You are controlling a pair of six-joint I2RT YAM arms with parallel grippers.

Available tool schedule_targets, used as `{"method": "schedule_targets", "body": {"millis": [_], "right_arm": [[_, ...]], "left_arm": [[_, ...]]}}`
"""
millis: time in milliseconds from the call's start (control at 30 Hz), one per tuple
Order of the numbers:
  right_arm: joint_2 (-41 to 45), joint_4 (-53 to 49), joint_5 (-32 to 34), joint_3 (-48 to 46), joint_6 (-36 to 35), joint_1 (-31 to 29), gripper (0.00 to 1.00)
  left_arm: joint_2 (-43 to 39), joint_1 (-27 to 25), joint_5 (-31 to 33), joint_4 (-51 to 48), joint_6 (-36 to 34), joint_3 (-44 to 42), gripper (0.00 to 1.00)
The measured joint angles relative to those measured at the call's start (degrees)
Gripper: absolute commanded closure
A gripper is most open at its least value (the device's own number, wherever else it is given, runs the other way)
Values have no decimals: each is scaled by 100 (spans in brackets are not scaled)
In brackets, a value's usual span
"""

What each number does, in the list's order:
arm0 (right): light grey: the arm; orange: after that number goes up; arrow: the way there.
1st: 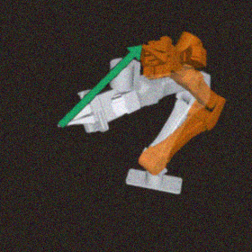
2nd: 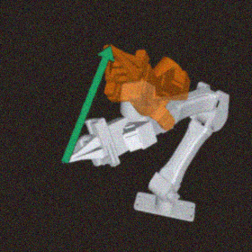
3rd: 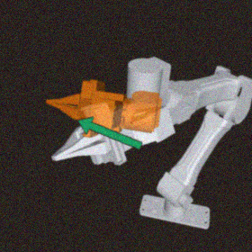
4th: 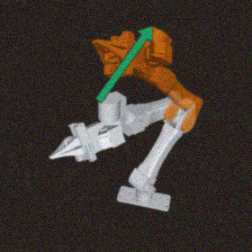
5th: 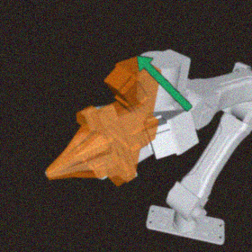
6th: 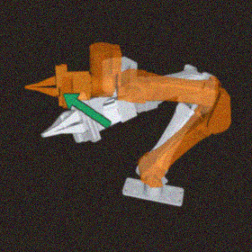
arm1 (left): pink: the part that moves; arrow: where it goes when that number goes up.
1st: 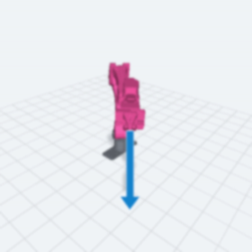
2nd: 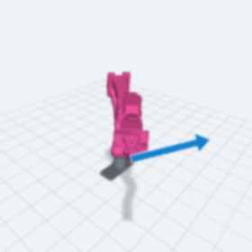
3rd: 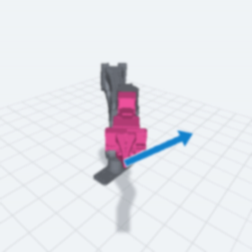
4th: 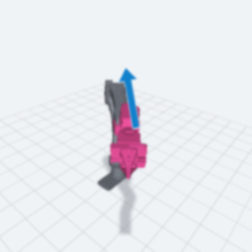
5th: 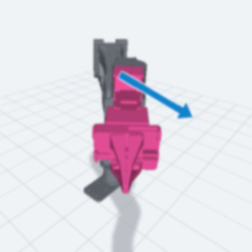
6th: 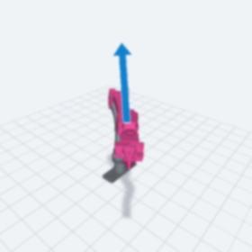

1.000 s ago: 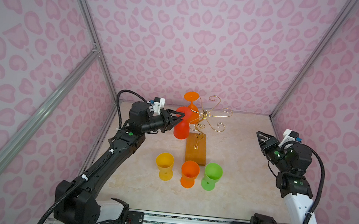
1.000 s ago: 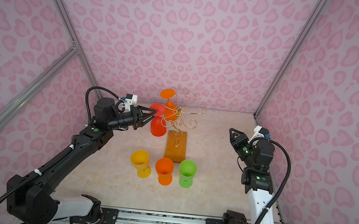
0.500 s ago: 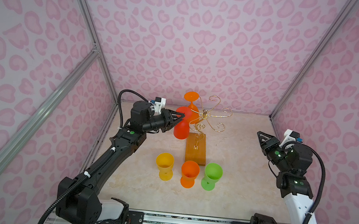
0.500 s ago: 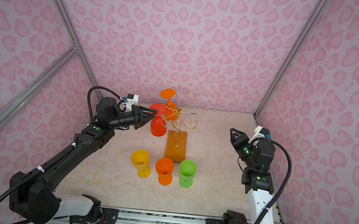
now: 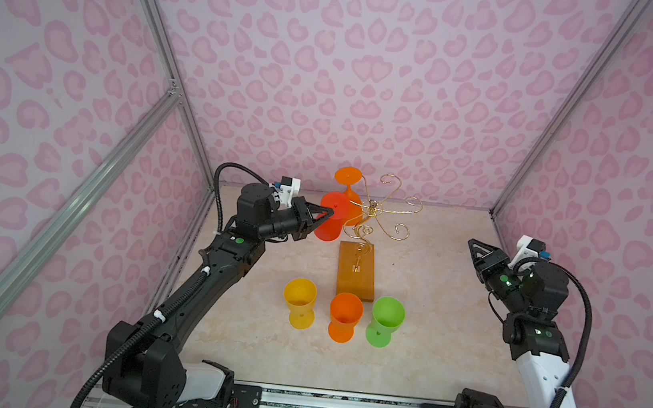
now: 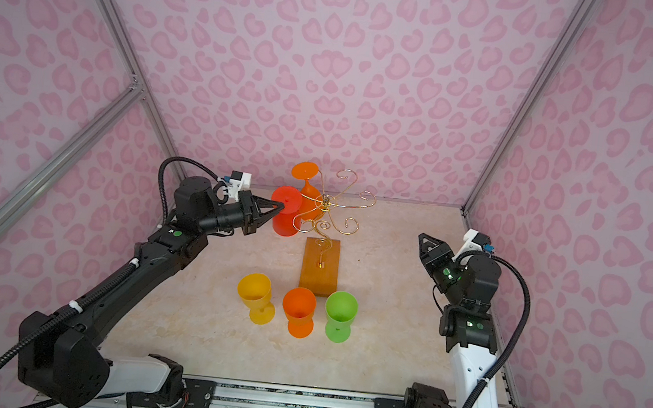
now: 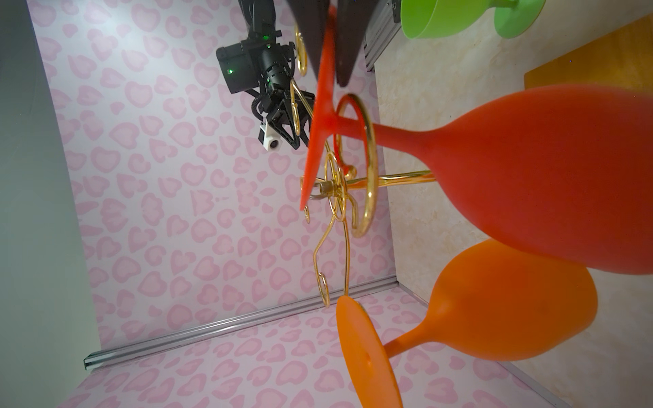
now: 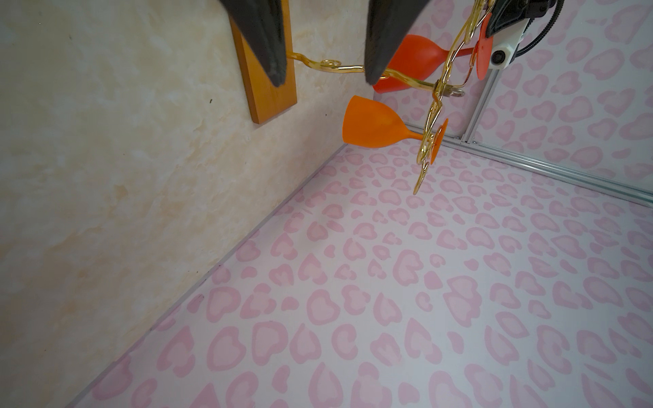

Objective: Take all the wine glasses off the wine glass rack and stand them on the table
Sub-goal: 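Close the left gripper on the red glass's base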

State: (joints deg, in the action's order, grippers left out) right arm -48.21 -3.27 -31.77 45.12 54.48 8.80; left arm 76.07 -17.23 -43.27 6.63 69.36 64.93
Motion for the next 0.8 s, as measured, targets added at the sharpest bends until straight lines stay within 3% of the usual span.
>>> {"method": "schedule_targets", "body": {"millis": [800], "right_arm": [[15, 48, 2, -90, 149, 4, 62]], "left_arm": [[-269, 236, -83, -35, 446, 0, 97]]}}
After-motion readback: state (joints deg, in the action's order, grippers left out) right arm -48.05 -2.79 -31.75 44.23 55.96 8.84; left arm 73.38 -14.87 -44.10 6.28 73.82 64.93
